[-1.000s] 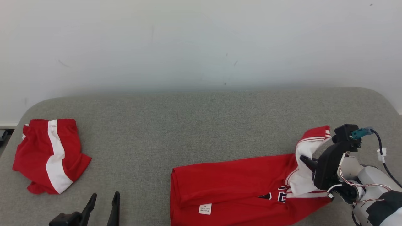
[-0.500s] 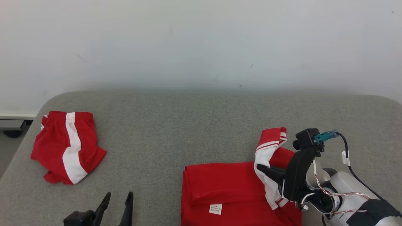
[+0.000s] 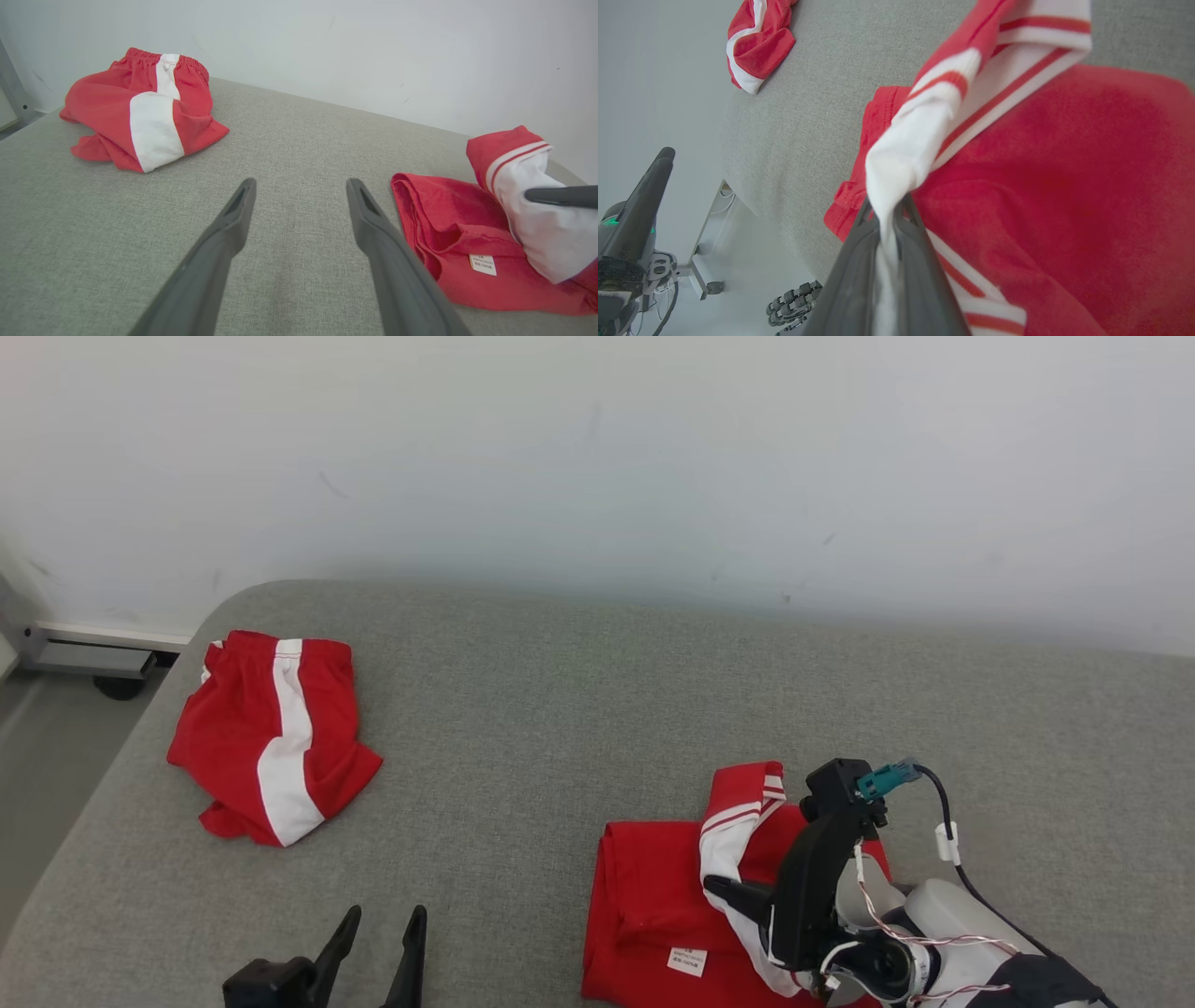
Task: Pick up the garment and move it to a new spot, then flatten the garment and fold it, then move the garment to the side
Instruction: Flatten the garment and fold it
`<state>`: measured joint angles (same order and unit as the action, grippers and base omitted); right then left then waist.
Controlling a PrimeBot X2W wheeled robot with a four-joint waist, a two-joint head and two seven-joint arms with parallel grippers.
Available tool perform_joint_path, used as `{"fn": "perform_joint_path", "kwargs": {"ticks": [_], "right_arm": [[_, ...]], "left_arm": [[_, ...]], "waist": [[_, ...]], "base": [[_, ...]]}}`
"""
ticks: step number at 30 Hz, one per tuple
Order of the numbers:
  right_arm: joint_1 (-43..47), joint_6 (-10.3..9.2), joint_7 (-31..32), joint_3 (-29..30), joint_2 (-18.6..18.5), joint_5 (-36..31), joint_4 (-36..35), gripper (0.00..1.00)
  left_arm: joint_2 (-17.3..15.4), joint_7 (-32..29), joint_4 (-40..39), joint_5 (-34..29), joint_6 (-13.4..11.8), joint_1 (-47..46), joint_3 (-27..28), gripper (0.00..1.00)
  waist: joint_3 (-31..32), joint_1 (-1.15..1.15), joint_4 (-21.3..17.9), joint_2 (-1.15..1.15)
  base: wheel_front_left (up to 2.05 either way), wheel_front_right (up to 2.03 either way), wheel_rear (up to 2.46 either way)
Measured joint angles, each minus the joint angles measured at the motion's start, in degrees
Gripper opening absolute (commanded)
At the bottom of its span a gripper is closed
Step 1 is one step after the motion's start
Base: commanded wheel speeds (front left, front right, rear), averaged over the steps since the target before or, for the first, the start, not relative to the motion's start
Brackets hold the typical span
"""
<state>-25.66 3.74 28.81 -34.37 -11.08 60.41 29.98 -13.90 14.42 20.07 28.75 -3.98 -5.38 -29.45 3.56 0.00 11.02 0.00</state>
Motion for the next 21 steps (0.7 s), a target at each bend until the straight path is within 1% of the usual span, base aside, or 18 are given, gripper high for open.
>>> {"fn": "perform_joint_path", "kwargs": {"ticks": [4,10,13,17,18,19,20,21], "right_arm": [[-0.25,-1.94,0.0,-0.05,2.14,0.01,2.67,0.0],[-1.22,-4.19,0.09,-0.05,3.79,-0.03,7.23,0.0],[-1.96,-4.68,-0.08,-0.04,4.3,-0.03,8.77,0.0],[-2.23,-4.77,-0.14,-0.16,5.03,-0.03,10.4,0.0],[-2.32,-4.76,-0.14,-0.2,5.06,-0.03,10.79,0.34],[-2.74,-4.76,-0.36,-0.2,5.06,-0.03,11.17,0.91],[-3.1,-4.75,-0.73,-0.12,5.08,-0.03,11.17,1.0],[-3.46,-4.52,-0.82,-0.14,5.09,-0.03,11.14,1.0]], "left_arm": [[0.82,0.0,0.84,-0.07,0.05,-0.72,-0.73,1.0],[1.48,0.0,1.55,-0.11,0.52,-1.55,-1.13,1.0],[1.9,0.0,1.78,-0.19,0.56,-2.05,-1.23,1.0],[1.99,0.0,2.36,-0.18,0.56,-2.04,-1.09,1.0],[2.0,0.0,2.5,-0.18,0.56,-2.04,-1.08,1.0],[2.04,0.0,2.71,-0.18,0.56,-2.04,-0.99,1.0],[2.03,0.0,2.79,-0.18,0.56,-2.01,-0.89,1.0],[1.99,0.0,2.82,-0.18,0.55,-1.9,-0.65,1.0]], "waist": [[-0.17,0.0,1.15,0.0],[-0.32,0.0,2.63,0.0],[-0.3,0.0,3.25,0.0],[-0.2,0.0,3.61,0.0],[-0.17,0.0,3.64,0.0],[-0.11,0.0,3.67,0.0],[-0.07,0.0,3.64,0.0],[-0.02,0.0,3.54,0.0]], "base": [[0.0,0.0,0.0],[0.0,0.0,0.0],[0.0,0.0,0.0],[0.0,0.0,0.0],[0.0,0.0,0.0],[0.0,0.0,0.0],[0.0,0.0,0.0],[0.0,0.0,0.0]]}}
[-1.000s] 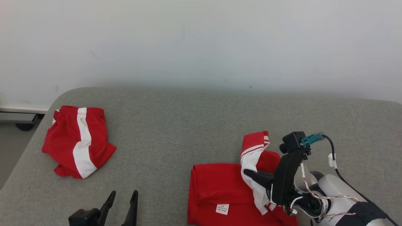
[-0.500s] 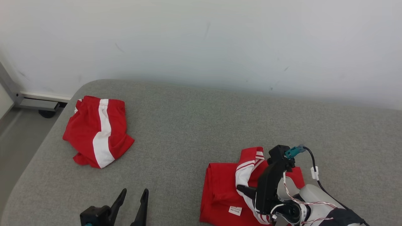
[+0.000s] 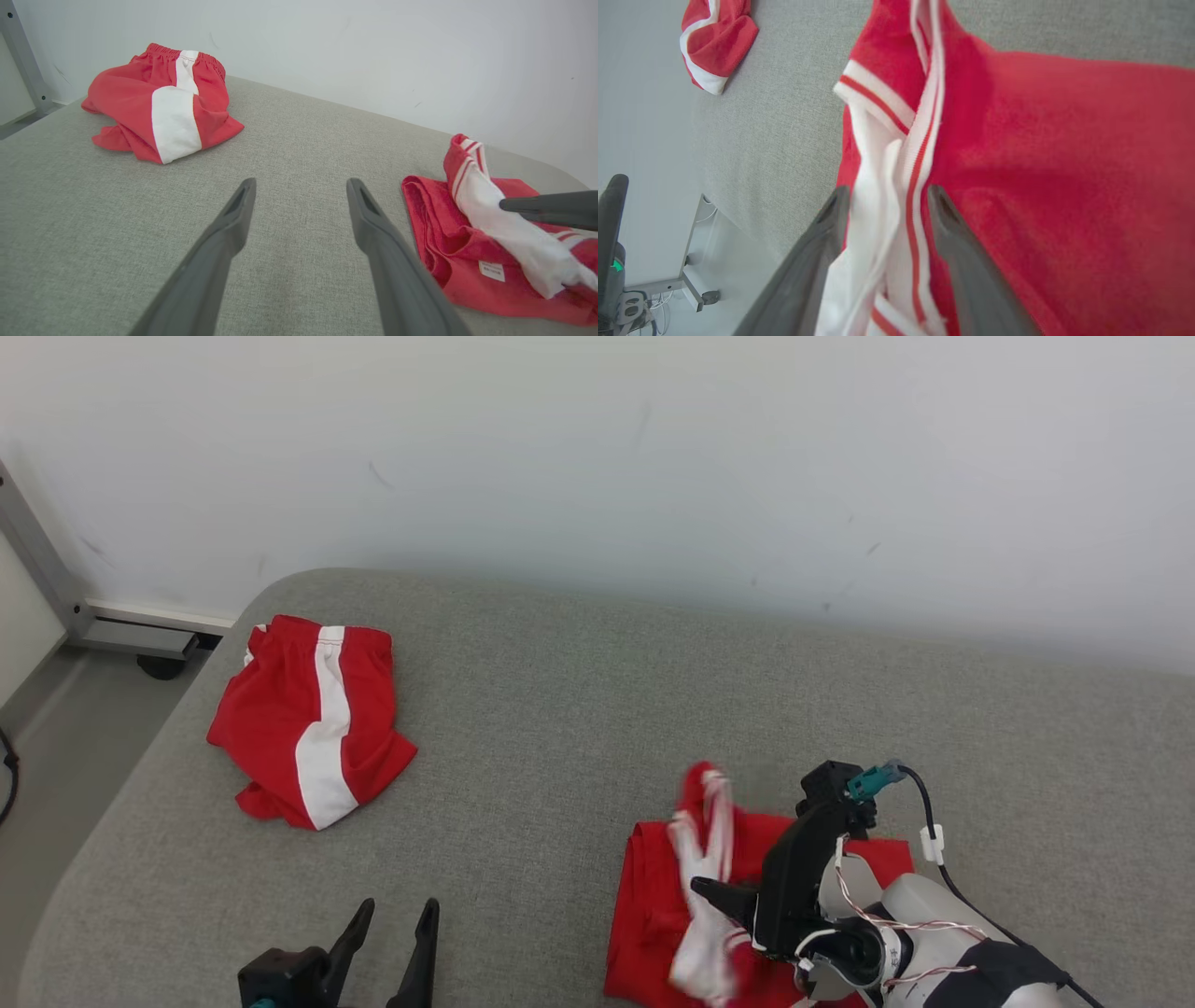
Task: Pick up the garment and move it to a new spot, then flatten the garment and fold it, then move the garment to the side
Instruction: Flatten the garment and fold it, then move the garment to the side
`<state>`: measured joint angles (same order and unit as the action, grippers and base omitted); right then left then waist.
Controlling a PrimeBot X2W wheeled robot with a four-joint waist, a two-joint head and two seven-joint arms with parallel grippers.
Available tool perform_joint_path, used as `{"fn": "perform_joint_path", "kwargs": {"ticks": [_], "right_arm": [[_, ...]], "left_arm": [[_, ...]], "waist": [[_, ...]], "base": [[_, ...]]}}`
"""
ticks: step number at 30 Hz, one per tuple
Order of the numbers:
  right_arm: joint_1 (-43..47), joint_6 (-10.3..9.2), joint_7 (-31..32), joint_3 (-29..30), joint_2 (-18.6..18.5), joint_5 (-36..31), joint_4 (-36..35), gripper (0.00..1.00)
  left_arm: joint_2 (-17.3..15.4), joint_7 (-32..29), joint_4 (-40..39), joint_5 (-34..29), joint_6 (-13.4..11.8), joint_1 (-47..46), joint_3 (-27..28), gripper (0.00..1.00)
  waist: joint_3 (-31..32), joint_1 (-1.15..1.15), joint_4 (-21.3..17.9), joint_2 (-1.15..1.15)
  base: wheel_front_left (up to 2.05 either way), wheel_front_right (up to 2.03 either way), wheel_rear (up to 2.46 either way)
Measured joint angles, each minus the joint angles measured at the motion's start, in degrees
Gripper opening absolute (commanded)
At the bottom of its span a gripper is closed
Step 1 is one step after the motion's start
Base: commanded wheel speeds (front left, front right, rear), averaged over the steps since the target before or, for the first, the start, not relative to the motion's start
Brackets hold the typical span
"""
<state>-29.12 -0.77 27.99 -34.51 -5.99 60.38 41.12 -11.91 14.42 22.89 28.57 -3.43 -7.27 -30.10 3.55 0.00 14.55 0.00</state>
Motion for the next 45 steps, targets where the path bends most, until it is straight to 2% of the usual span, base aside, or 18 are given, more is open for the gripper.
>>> {"fn": "perform_joint_path", "kwargs": {"ticks": [8,10,11,18,27,30,36,45], "right_arm": [[-0.76,1.94,-2.93,1.56,-2.41,-0.27,-3.0,1.0],[-0.64,2.22,-4.57,2.08,-4.21,-1.12,-4.34,1.0],[-0.34,2.23,-5.95,1.78,-6.39,-2.98,-5.32,1.0],[4.55,1.83,-8.42,0.15,-10.91,-6.95,-7.08,1.0],[7.54,0.69,-8.38,-0.68,-12.16,-7.53,-8.38,1.0],[7.45,-0.31,-7.75,-0.81,-11.83,-7.55,-7.89,1.0],[6.69,-2.25,-6.04,-0.12,-11.46,-7.09,-5.15,1.0],[3.61,-3.31,-3.74,0.12,-9.91,-6.93,-0.71,1.0]], "left_arm": [[-0.48,0.0,0.05,0.01,-0.05,1.46,1.01,1.0],[-0.69,0.0,-0.04,0.01,-0.08,2.08,1.4,1.0],[-0.83,0.0,-0.08,0.01,-0.08,2.44,1.54,1.0],[-0.97,0.0,-1.22,0.0,-0.11,2.52,1.97,1.0],[-1.21,0.0,-1.83,-0.44,-0.12,2.57,1.92,1.0],[-1.13,0.0,-1.87,-1.22,-0.09,2.52,1.83,1.0],[-0.54,0.0,-1.85,-1.62,0.07,2.24,1.11,1.0],[-0.51,0.0,-1.37,-1.82,0.51,2.06,1.13,1.0]], "waist": [[0.26,0.0,-1.78,0.0],[0.34,0.0,-2.5,0.0],[0.4,0.0,-3.28,0.0],[0.42,0.0,-5.66,0.0],[-0.15,0.0,-7.57,0.0],[-0.3,0.0,-7.47,0.0],[-0.62,0.0,-6.5,0.0],[-1.08,0.0,-4.08,0.0]], "base": [[0.0,0.0,0.0],[0.0,0.0,0.0],[0.0,0.0,0.0],[0.0,0.0,0.0],[0.0,0.0,0.0],[0.0,0.0,0.0],[0.0,0.0,0.0],[0.0,0.0,0.0]]}}
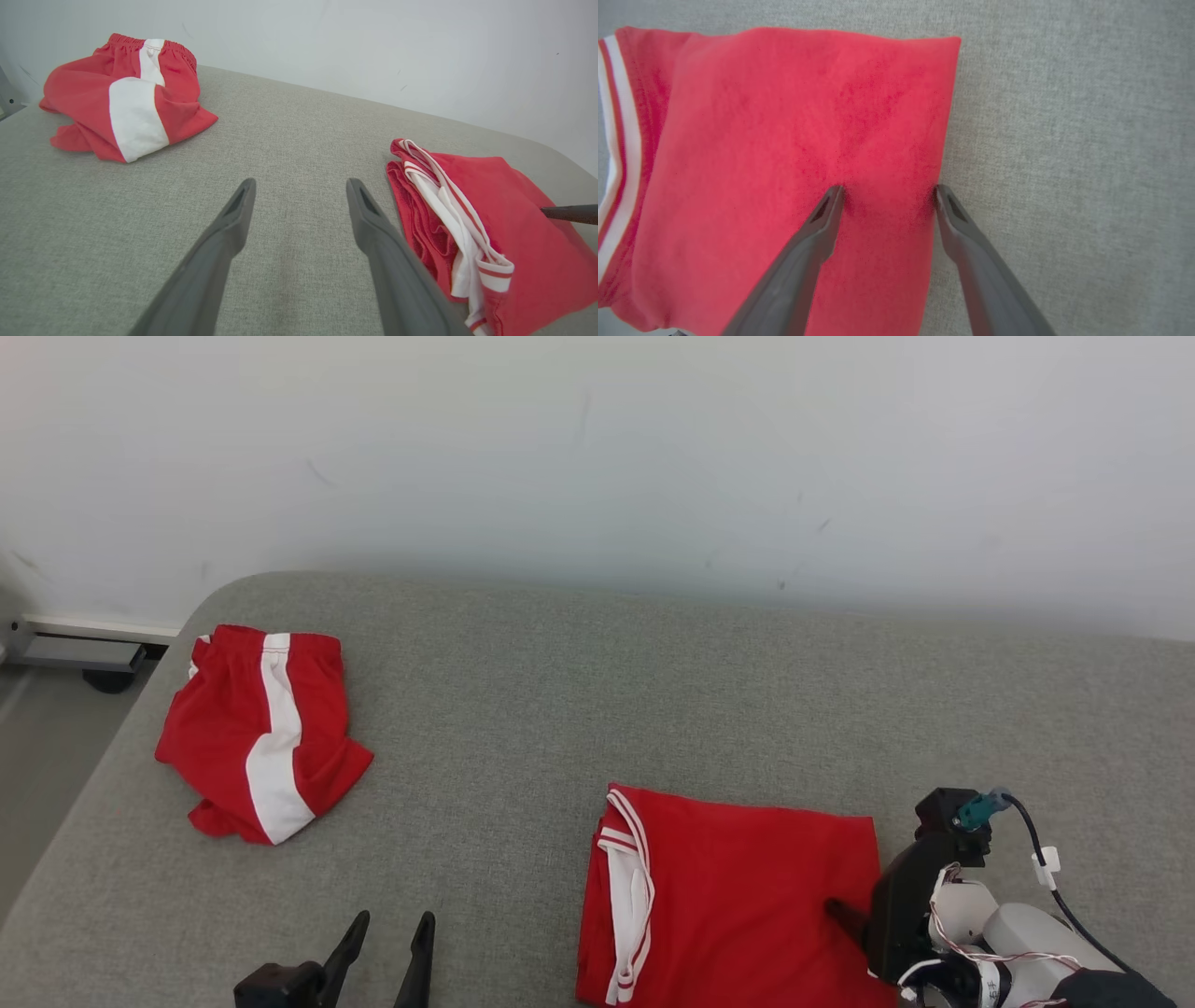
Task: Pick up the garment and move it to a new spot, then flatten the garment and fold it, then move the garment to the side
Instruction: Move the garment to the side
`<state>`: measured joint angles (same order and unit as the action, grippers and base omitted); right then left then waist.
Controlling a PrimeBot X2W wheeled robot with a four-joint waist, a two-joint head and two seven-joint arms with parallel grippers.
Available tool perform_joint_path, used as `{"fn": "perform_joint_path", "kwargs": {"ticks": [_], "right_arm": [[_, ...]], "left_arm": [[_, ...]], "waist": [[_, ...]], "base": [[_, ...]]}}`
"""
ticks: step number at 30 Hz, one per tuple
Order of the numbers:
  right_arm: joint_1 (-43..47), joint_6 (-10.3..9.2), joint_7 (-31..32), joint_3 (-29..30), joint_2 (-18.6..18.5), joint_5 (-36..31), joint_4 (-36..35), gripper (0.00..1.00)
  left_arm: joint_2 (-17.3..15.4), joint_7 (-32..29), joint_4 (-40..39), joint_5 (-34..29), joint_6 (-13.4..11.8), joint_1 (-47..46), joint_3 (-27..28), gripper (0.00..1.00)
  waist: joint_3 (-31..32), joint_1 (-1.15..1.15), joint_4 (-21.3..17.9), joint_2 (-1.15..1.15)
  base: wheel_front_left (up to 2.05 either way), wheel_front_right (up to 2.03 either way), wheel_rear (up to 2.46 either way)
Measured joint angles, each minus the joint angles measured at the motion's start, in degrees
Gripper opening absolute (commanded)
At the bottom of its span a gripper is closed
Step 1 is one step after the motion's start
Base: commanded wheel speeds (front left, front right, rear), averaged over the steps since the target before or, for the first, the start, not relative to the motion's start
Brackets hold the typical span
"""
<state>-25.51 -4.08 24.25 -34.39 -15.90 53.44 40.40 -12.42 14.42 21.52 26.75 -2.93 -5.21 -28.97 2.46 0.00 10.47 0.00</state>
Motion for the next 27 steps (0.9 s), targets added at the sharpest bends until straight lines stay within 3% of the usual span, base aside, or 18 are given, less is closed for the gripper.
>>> {"fn": "perform_joint_path", "kwargs": {"ticks": [12,13,14,27], "right_arm": [[-2.12,-0.94,3.07,-1.76,1.26,-0.56,5.87,0.97],[-2.12,-0.94,3.05,-1.8,1.32,-0.55,5.97,0.33],[-2.13,-0.94,3.02,-1.76,1.35,-0.55,6.03,0.0],[-4.79,0.64,0.92,-1.02,1.46,-0.64,7.53,0.0]], "left_arm": [[0.22,0.0,0.21,0.0,0.0,-0.02,0.35,1.0],[0.22,0.0,0.23,0.0,0.01,-0.02,0.4,1.0],[0.22,0.0,0.24,0.0,0.0,-0.02,0.42,1.0],[0.23,0.0,0.37,0.01,0.0,0.07,1.78,1.0]], "waist": [[-0.33,0.0,1.42,0.0],[-0.35,0.0,1.44,0.0],[-0.37,0.0,1.46,0.0],[-0.43,0.0,0.17,0.0]], "base": [[0.0,0.0,0.0],[0.0,0.0,0.0],[0.0,0.0,0.0],[0.0,0.0,0.0]]}}
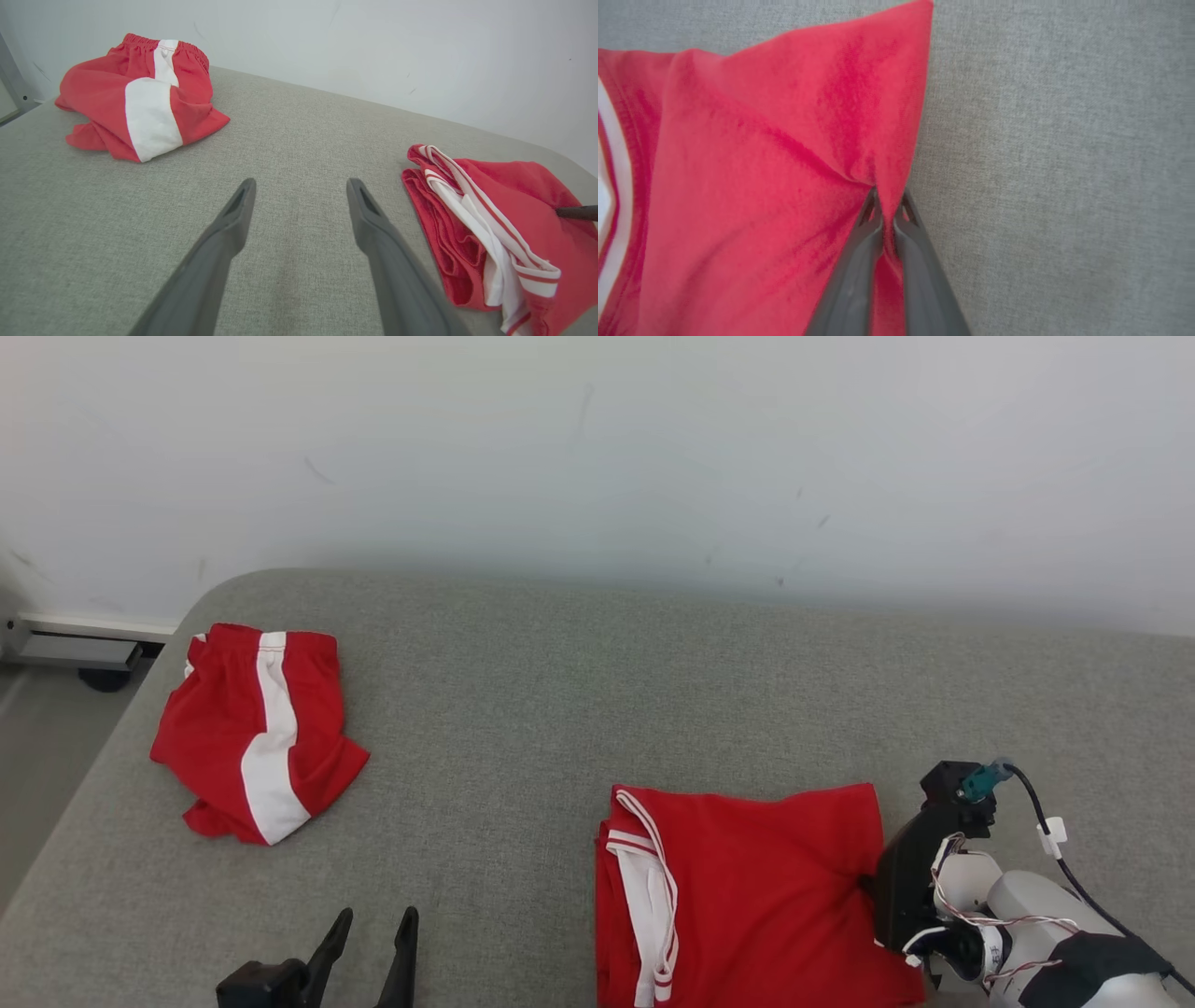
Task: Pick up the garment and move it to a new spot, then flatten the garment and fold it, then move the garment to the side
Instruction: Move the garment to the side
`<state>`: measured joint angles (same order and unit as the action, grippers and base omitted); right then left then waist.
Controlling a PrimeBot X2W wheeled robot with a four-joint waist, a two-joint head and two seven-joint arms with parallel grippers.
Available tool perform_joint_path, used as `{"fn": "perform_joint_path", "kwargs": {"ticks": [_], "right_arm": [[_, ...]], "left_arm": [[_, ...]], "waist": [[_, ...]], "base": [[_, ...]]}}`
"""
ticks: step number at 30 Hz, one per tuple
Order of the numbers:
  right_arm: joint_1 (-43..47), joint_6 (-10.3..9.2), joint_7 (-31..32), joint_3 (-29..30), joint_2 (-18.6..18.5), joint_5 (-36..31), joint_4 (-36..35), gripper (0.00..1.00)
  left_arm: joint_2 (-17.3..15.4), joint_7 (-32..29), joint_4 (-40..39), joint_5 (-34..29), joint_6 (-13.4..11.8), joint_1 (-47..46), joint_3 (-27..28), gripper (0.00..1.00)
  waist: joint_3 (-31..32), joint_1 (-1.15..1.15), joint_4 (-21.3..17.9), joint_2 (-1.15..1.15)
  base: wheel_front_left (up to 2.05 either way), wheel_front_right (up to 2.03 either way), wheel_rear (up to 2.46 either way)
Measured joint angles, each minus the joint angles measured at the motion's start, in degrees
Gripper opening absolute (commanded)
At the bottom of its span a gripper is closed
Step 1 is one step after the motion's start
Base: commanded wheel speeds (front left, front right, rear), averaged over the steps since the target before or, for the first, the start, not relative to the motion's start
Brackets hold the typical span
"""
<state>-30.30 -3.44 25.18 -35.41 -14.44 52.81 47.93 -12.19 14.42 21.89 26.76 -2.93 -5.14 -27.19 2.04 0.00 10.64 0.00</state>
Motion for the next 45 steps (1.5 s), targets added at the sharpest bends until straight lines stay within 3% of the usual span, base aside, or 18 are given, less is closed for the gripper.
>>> {"fn": "perform_joint_path", "kwargs": {"ticks": [18,45], "right_arm": [[-7.77,2.41,-0.56,-0.27,-6.59,-3.44,0.54,0.0],[-17.42,0.94,0.52,1.36,-15.0,-5.9,10.21,0.0]], "left_arm": [[0.47,0.0,-0.41,-0.01,-0.02,0.31,0.56,1.0],[-1.65,0.0,-2.71,-0.87,1.44,0.35,0.86,1.0]], "waist": [[0.4,0.0,-4.96,0.0],[-4.36,0.0,-8.19,0.0]], "base": [[0.0,0.0,0.0],[0.0,0.0,0.0]]}}
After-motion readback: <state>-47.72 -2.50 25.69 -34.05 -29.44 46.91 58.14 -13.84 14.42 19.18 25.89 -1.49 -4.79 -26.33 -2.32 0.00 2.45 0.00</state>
